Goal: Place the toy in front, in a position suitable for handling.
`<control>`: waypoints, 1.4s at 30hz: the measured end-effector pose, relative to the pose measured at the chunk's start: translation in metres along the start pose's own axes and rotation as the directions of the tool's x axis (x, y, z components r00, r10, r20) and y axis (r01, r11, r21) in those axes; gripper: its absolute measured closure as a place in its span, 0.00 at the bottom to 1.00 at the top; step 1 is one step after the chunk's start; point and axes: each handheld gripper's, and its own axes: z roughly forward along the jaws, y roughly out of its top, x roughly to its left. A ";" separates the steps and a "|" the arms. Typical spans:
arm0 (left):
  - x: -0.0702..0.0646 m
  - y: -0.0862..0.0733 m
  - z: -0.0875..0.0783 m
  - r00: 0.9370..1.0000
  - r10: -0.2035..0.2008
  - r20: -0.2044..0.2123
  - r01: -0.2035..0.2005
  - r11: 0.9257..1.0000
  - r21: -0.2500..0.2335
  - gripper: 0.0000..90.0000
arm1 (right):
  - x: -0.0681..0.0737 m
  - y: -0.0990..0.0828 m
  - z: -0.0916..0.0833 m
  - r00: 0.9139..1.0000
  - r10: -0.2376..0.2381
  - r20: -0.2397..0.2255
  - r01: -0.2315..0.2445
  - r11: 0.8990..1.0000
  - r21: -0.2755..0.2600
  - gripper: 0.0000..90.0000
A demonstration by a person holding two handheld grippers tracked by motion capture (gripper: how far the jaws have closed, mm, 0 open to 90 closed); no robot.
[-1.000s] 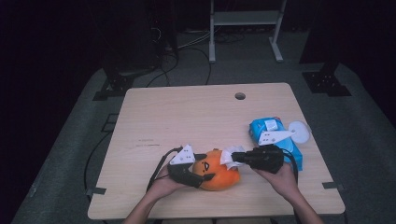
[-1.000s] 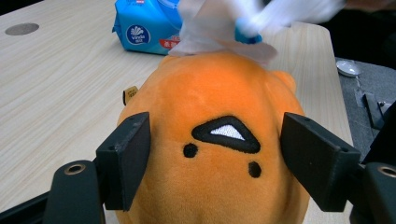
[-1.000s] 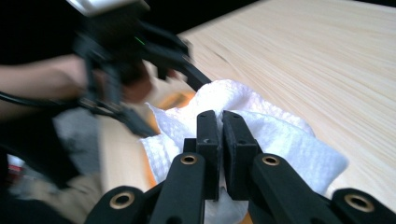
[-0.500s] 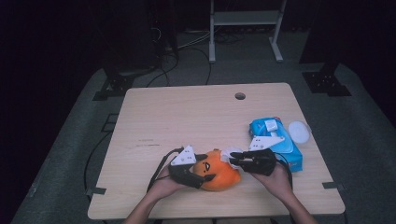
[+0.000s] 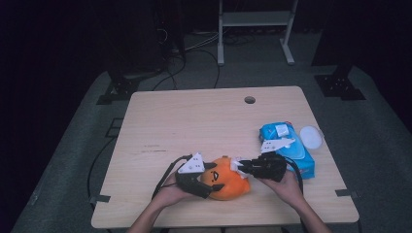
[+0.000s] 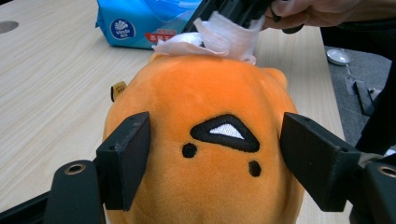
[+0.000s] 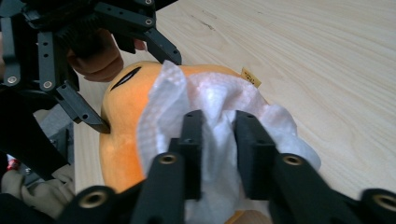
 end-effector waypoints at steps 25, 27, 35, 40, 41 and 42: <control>0.005 -0.001 -0.001 0.999 -0.029 -0.039 0.029 0.999 -0.017 0.28 | 0.050 0.008 0.001 0.965 -0.255 0.067 0.255 0.967 0.016 0.90; 0.005 -0.002 -0.003 0.999 -0.032 -0.037 0.032 0.999 -0.016 0.28 | 0.044 0.005 -0.003 0.966 -0.246 0.085 0.245 0.969 0.018 0.90; 0.006 -0.004 0.000 0.998 -0.043 -0.053 0.042 0.999 -0.017 0.30 | 0.040 -0.004 -0.011 0.968 -0.220 0.119 0.220 0.975 0.017 0.91; 0.008 -0.004 0.000 0.997 -0.062 -0.056 0.061 0.998 -0.024 0.30 | 0.063 0.002 0.003 0.947 -0.309 0.083 0.307 0.951 0.037 0.91; 0.009 -0.005 -0.001 0.997 -0.061 -0.057 0.060 0.998 -0.024 0.31 | 0.063 0.001 0.004 0.945 -0.317 0.085 0.315 0.948 0.040 0.91; 0.009 -0.005 -0.001 0.997 -0.061 -0.057 0.060 0.998 -0.024 0.32 | 0.060 0.001 0.003 0.949 -0.306 0.078 0.303 0.952 0.038 0.91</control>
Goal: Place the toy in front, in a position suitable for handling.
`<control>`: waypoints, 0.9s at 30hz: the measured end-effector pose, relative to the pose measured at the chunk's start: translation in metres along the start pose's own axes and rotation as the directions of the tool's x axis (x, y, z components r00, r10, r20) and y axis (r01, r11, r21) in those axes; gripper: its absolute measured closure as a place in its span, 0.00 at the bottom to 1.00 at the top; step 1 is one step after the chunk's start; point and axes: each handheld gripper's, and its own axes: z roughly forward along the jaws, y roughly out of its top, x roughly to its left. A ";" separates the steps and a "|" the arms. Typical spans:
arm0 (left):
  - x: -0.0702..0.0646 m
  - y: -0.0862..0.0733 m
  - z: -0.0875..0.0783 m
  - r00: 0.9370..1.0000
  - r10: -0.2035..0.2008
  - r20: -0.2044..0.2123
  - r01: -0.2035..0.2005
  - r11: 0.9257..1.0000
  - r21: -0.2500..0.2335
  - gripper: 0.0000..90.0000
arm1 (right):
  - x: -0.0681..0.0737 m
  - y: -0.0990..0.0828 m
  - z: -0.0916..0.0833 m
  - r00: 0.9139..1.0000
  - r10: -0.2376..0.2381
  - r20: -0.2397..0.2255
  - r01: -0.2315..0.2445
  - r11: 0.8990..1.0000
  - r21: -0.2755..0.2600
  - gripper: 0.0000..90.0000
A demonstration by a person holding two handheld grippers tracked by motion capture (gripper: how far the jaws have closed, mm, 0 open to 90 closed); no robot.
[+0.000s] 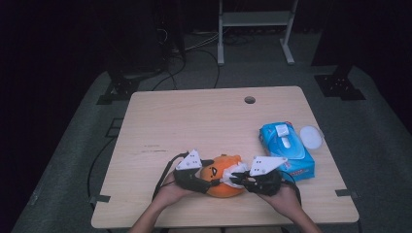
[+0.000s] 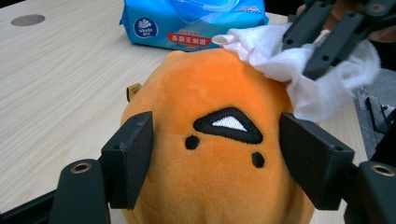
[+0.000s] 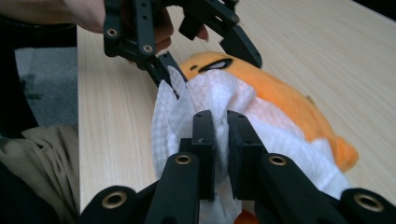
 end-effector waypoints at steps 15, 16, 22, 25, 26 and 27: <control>0.008 0.002 -0.006 0.998 -0.007 -0.055 0.006 1.000 -0.010 0.46 | -0.008 -0.007 -0.007 1.000 0.026 0.014 -0.025 1.000 -0.010 0.91; 0.011 0.002 -0.007 0.998 -0.028 -0.057 0.027 0.999 -0.016 0.46 | -0.005 -0.006 -0.005 1.000 0.014 0.001 -0.014 1.000 -0.007 0.91; 0.015 -0.001 -0.009 0.998 -0.042 -0.057 0.041 0.999 -0.023 0.47 | -0.013 -0.010 -0.008 0.999 0.011 0.036 -0.012 1.000 0.025 0.91; 0.016 -0.001 -0.008 0.998 -0.045 -0.054 0.044 0.999 -0.027 0.47 | -0.021 -0.016 -0.013 0.998 0.047 0.046 -0.048 0.999 0.020 0.91; 0.016 -0.001 -0.007 0.997 -0.046 -0.056 0.045 0.999 -0.028 0.47 | -0.022 -0.016 -0.014 0.997 0.057 0.045 -0.058 0.998 0.017 0.91; 0.017 -0.001 -0.007 0.997 -0.047 -0.054 0.046 0.999 -0.028 0.46 | -0.020 -0.015 -0.013 0.998 0.055 0.043 -0.055 0.998 0.008 0.91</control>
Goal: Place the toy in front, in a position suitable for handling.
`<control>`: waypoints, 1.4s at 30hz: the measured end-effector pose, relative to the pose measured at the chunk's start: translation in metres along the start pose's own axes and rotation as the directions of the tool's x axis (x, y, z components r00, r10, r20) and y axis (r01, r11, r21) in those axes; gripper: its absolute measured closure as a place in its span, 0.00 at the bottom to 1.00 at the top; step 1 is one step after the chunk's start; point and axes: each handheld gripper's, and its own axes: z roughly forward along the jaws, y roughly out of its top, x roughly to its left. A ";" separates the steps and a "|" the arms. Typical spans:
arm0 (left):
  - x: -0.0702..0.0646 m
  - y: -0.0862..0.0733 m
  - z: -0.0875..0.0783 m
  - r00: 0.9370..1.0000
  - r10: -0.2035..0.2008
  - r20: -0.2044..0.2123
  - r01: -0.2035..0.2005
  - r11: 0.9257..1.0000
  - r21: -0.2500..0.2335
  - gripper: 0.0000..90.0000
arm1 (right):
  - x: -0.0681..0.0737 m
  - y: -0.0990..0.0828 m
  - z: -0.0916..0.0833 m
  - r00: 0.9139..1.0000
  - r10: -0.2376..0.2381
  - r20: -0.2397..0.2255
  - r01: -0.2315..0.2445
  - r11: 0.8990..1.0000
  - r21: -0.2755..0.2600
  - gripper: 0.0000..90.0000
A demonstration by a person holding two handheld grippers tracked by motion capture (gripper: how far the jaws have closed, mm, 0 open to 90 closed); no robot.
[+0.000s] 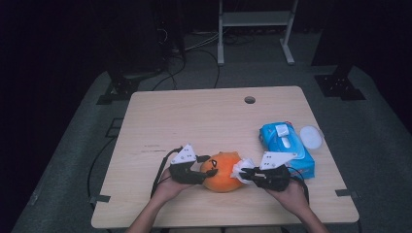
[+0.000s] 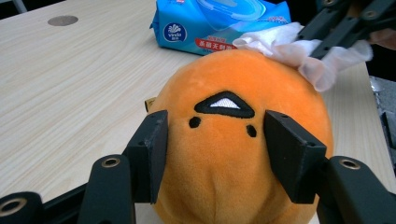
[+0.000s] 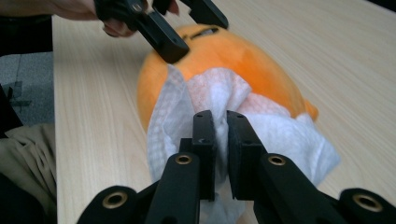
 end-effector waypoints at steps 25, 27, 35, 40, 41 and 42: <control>0.003 -0.001 0.003 0.998 -0.023 0.064 0.024 1.000 -0.004 0.39 | 0.020 0.010 0.018 0.997 -0.035 -0.065 0.035 0.999 -0.005 0.91; 0.003 -0.001 0.002 0.998 -0.019 0.063 0.019 1.000 0.001 0.40 | 0.020 0.013 0.019 0.998 -0.046 -0.049 0.046 0.999 -0.001 0.91; 0.000 -0.002 0.004 0.997 0.010 0.076 -0.009 1.000 -0.003 0.40 | -0.010 0.002 0.005 0.998 0.060 0.031 -0.059 0.998 -0.027 0.91; 0.000 -0.002 0.004 0.997 0.015 0.077 -0.015 1.000 -0.002 0.39 | -0.006 0.002 0.008 0.998 0.042 0.039 -0.042 0.999 -0.016 0.91; 0.000 -0.002 0.004 0.997 0.015 0.076 -0.014 1.000 -0.002 0.39 | -0.007 0.002 0.008 0.998 0.045 0.035 -0.044 0.999 -0.015 0.91; 0.000 -0.002 0.004 0.997 0.015 0.075 -0.015 1.000 -0.002 0.39 | -0.007 0.002 0.008 0.998 0.046 0.032 -0.045 0.999 -0.016 0.91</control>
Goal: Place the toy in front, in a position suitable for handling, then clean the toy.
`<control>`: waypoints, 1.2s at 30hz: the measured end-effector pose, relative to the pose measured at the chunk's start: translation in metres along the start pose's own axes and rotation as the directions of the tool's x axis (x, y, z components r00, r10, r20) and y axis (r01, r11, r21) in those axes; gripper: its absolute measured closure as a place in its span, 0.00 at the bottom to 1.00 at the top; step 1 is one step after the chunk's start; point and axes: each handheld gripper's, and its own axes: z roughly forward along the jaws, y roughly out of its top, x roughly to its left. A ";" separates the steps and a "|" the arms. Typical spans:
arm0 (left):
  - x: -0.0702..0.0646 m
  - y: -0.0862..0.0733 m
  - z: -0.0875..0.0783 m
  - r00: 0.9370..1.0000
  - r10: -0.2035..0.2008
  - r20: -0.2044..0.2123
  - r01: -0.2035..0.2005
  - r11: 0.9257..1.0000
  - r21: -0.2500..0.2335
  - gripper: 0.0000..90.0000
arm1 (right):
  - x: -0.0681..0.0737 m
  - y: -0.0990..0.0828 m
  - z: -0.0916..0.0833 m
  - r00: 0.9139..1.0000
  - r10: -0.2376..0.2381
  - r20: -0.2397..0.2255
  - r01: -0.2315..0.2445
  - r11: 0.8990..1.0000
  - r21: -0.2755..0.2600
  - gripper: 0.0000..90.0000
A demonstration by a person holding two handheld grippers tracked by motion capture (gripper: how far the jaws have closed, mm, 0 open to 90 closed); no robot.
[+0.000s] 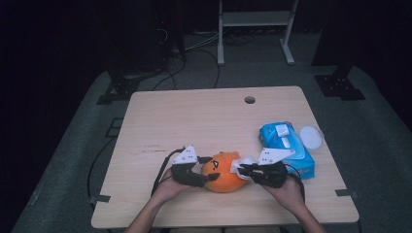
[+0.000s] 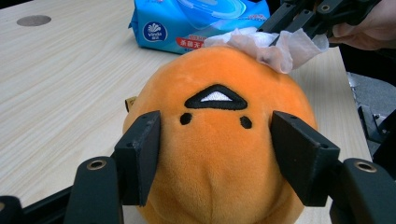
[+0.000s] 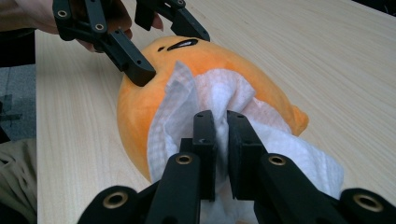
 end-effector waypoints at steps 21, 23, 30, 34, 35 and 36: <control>-0.001 -0.001 0.001 1.000 0.010 -0.001 -0.010 1.000 0.001 0.38 | 0.022 0.016 0.017 0.995 -0.092 -0.028 0.092 0.996 -0.002 0.91; 0.000 -0.002 0.000 1.000 0.004 -0.002 -0.004 1.000 -0.002 0.39 | 0.017 0.015 0.016 0.997 -0.074 -0.037 0.074 0.997 -0.010 0.91; 0.005 -0.001 0.000 0.999 -0.034 -0.014 0.034 0.999 -0.010 0.40 | -0.001 0.001 0.001 1.000 -0.018 0.013 0.018 1.000 -0.005 0.91; 0.008 -0.002 0.001 0.997 -0.071 -0.028 0.070 0.997 -0.021 0.40 | 0.013 0.003 0.000 0.998 -0.054 -0.016 0.053 0.998 -0.020 0.91; 0.009 -0.002 0.002 0.996 -0.080 -0.026 0.080 0.997 -0.025 0.40 | 0.019 0.006 0.003 0.997 -0.066 -0.041 0.065 0.998 -0.026 0.91; 0.009 -0.002 0.002 0.997 -0.079 -0.025 0.078 0.997 -0.023 0.40 | 0.024 0.009 0.007 0.995 -0.087 -0.049 0.086 0.996 -0.017 0.91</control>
